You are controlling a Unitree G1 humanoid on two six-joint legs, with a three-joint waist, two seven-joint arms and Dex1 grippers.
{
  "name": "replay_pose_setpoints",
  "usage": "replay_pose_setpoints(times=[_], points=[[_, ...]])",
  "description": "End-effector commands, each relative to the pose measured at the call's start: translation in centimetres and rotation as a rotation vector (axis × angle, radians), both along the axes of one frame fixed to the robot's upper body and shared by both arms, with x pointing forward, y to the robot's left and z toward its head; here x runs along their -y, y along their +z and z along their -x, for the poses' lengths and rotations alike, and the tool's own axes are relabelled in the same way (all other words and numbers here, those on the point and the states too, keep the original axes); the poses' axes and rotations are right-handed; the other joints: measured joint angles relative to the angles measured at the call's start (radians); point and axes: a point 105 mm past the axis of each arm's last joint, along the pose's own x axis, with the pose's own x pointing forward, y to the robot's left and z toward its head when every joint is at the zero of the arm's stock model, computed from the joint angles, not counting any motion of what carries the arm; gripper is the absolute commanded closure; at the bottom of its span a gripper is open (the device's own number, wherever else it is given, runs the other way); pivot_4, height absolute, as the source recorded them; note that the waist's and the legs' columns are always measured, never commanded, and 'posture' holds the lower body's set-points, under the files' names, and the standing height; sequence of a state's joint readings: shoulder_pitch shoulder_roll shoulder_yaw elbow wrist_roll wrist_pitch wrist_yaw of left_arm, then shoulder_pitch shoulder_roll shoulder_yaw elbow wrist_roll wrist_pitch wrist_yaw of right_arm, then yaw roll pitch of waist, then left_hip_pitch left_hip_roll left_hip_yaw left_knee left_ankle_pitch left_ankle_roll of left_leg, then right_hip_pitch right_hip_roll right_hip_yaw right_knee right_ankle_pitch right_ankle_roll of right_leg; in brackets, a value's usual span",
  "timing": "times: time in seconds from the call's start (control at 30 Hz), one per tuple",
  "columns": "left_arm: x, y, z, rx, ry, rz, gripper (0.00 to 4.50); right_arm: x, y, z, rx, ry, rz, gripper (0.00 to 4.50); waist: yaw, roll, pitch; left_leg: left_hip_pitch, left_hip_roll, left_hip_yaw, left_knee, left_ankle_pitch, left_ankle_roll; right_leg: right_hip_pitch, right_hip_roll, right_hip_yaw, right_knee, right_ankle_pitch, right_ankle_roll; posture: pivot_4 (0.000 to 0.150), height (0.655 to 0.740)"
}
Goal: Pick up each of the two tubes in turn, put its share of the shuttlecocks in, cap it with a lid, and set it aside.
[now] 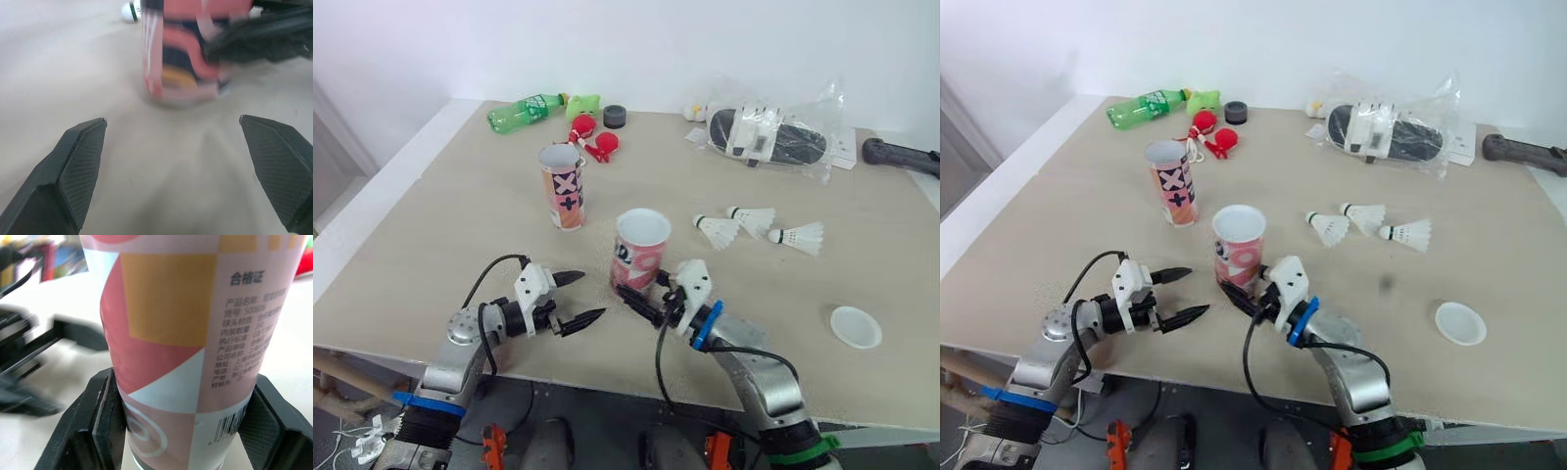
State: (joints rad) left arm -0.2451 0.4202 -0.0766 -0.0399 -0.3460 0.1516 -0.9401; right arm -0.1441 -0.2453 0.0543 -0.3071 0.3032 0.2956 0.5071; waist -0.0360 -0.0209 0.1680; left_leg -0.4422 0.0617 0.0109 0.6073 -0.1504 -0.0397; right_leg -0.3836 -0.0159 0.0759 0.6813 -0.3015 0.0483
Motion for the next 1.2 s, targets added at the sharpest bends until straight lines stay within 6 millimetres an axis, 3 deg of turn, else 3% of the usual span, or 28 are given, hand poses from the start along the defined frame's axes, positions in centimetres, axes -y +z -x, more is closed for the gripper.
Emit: replay_pose_setpoints(times=[0.03,0.1,0.2,0.3,0.43,0.57,0.73,0.9,1.1,1.13,1.2], points=[[2.1,4.1,-0.2,0.076,-0.057,0.047,0.00,6.2,5.0,0.2,0.150,-0.288,-0.079,1.75,0.008,-0.001,0.000,-0.001,0.000,0.000,0.000,0.001,-0.001,0.000,0.000,0.000,0.000,0.000,0.000,0.150,0.7400],[3.2,5.1,-0.5,0.089,-0.089,0.056,0.00,9.5,6.1,0.5,0.184,-0.447,-0.090,1.75,0.011,-0.001,0.000,0.000,-0.001,0.000,0.000,0.001,-0.002,0.000,-0.001,-0.001,0.000,0.000,0.001,0.150,0.7400],[5.9,6.6,-0.8,0.100,-0.163,0.070,0.00,16.9,7.9,1.9,0.251,-0.783,-0.084,1.75,0.014,0.000,0.001,0.000,-0.001,-0.001,-0.001,0.001,-0.002,0.000,0.000,0.000,0.000,0.000,0.000,0.150,0.7400],[7.9,7.4,-1.4,0.098,-0.204,0.092,0.00,22.5,7.9,3.7,0.262,-1.043,-0.037,1.75,0.019,0.000,0.001,-0.001,-0.003,-0.002,-0.001,0.002,-0.003,0.000,-0.001,-0.001,0.000,0.000,0.001,0.150,0.7400],[10.8,8.2,-1.6,0.113,-0.269,0.109,0.00,28.2,6.9,5.9,0.235,-1.294,-0.028,1.75,0.011,0.000,0.001,-0.001,-0.007,-0.002,-0.001,0.001,-0.003,0.000,-0.004,0.000,0.000,-0.002,0.004,0.150,0.7400],[12.9,8.7,-1.5,0.116,-0.315,0.124,0.00,32.0,4.3,7.0,0.140,-1.415,-0.054,1.75,0.009,0.002,0.001,0.000,-0.008,-0.002,-0.002,0.001,-0.003,0.001,-0.004,0.001,0.000,-0.002,0.004,0.150,0.7400],[14.7,8.8,-0.5,0.120,-0.377,0.133,0.00,35.3,0.3,7.4,0.013,-1.495,-0.127,1.75,0.008,0.004,0.000,0.002,-0.009,-0.001,-0.003,0.002,-0.002,0.002,-0.005,0.002,0.000,-0.002,0.004,0.150,0.7400],[14.8,8.2,0.2,0.108,-0.399,0.119,0.00,36.2,-1.7,7.2,-0.040,-1.514,-0.140,1.75,0.001,0.007,-0.001,0.003,-0.011,0.000,-0.003,0.002,-0.002,0.002,-0.006,0.004,0.000,-0.002,0.005,0.150,0.7400],[14.4,7.9,0.2,0.105,-0.380,0.114,0.00,36.0,-2.3,7.1,-0.044,-1.498,-0.119,1.75,-0.001,0.007,-0.001,0.003,-0.011,0.000,-0.003,0.002,-0.002,0.003,-0.007,0.004,0.000,-0.002,0.006,0.150,0.7400],[14.4,7.9,0.1,0.104,-0.377,0.115,0.00,35.9,-2.3,7.2,-0.038,-1.497,-0.117,0.84,-0.001,0.007,-0.001,0.003,-0.011,0.000,-0.003,0.002,-0.002,0.003,-0.007,0.004,0.000,-0.002,0.006,0.150,0.7400],[14.3,7.9,0.2,0.103,-0.374,0.116,0.00,35.7,-2.2,7.3,-0.031,-1.493,-0.120,0.03,-0.001,0.007,-0.001,0.003,-0.012,0.000,-0.003,0.002,-0.002,0.004,-0.007,0.004,0.000,-0.002,0.006,0.150,0.7400]])
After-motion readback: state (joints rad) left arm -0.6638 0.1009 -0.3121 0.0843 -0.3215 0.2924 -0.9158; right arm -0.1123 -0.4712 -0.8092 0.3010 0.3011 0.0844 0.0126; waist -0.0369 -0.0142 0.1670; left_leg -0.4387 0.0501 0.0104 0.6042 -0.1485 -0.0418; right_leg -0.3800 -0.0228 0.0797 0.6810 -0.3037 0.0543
